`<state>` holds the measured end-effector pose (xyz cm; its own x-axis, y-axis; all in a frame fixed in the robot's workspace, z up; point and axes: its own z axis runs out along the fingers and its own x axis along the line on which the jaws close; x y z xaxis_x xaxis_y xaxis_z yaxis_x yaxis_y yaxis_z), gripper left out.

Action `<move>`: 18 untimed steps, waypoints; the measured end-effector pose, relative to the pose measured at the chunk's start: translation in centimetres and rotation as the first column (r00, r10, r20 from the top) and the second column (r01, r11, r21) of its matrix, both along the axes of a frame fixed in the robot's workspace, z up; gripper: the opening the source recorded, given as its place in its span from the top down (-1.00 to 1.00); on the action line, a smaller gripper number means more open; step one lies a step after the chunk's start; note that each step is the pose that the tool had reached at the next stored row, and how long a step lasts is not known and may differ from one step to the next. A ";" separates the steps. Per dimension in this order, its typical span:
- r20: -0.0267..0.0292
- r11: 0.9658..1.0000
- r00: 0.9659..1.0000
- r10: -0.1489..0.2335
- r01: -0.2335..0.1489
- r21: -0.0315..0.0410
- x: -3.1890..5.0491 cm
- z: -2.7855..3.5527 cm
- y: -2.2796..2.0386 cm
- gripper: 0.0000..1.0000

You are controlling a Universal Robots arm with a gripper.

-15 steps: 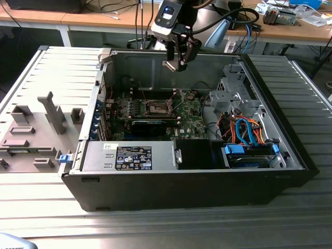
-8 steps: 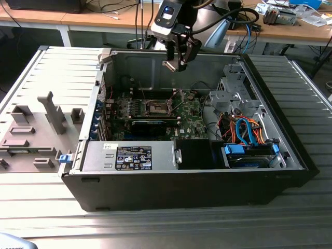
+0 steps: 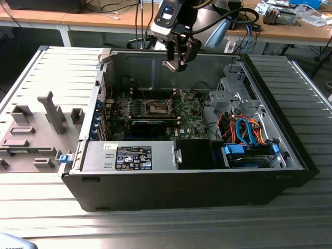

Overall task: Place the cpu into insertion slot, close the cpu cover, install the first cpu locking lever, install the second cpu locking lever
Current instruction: 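Place the cpu into insertion slot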

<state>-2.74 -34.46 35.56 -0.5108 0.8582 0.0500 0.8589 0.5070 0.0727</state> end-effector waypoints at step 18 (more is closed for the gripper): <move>0.000 1.000 1.000 -0.012 0.012 0.000 0.00 0.00 0.00 -0.09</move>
<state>-2.74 -34.46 35.56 -0.5001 0.8645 0.0500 0.8651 0.4963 0.0727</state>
